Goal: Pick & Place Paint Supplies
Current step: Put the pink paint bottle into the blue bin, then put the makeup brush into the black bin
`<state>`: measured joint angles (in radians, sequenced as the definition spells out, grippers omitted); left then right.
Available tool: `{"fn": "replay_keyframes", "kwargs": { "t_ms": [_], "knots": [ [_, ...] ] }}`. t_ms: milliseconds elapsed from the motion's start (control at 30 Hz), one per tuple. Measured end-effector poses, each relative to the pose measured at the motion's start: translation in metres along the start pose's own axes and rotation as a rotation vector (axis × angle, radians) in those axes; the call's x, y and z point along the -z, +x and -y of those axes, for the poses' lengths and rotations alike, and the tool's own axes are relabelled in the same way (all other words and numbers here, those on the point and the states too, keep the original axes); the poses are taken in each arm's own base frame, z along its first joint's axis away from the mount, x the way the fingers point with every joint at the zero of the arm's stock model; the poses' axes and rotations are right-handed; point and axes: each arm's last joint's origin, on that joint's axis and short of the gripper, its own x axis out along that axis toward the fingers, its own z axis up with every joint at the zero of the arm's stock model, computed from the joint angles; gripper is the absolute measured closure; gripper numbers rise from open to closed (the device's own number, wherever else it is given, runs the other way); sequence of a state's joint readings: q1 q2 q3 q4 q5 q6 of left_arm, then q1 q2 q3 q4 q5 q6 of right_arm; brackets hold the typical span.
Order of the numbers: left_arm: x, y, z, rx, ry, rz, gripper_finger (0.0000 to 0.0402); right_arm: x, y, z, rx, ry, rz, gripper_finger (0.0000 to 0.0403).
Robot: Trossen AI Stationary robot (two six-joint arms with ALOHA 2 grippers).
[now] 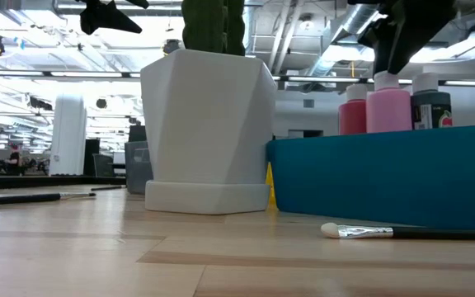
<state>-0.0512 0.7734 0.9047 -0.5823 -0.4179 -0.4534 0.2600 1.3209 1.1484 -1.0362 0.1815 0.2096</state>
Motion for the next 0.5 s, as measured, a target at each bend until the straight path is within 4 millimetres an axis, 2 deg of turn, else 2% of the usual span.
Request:
{"fn": "replay_keyframes", "kwargs": {
  "t_ms": [267, 500],
  "knots": [
    [0.0, 0.0, 0.0, 0.0, 0.0, 0.0, 0.0129, 0.004, -0.015, 0.004, -0.017, 0.051, 0.069, 0.0215],
    [0.0, 0.0, 0.0, 0.0, 0.0, -0.001, 0.0129, 0.007, -0.047, 0.01, -0.078, 0.165, 0.276, 0.0215]
  ]
}}
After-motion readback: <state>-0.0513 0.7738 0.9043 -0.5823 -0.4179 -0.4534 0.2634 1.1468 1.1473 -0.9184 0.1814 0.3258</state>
